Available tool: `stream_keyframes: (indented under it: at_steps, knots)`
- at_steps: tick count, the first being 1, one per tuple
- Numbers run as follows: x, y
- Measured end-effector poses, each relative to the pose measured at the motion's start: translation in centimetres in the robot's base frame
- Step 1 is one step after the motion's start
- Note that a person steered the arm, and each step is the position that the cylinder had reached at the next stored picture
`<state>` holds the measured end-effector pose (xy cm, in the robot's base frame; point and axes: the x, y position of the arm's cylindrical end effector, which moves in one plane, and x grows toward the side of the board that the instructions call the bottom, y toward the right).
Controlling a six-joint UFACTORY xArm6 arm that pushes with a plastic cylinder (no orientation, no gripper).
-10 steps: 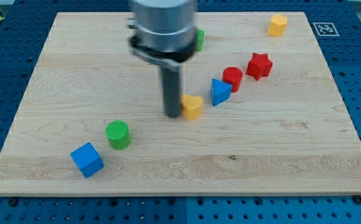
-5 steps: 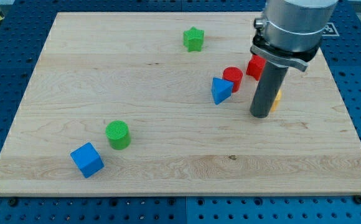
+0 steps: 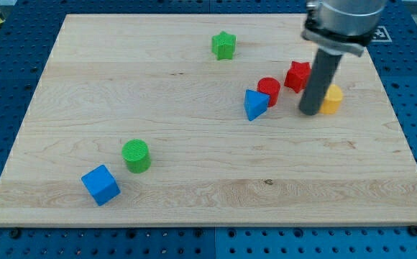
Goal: Place the yellow heart bottom right to the yellow hexagon
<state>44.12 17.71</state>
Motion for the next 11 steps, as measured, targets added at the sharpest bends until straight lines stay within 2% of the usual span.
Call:
stream_keyframes:
  at_steps: [1, 2, 3, 4, 5, 6, 7, 8, 10, 11]
  knots:
    - [-1.6, 3.9]
    - [-1.1, 5.1]
    - [1.6, 6.0]
    - [-1.1, 8.4]
    - [-6.6, 8.5]
    - [-9.0, 8.5]
    - [-7.5, 10.0]
    - [-8.2, 12.2]
    - [-13.4, 9.2]
    - [-13.4, 8.9]
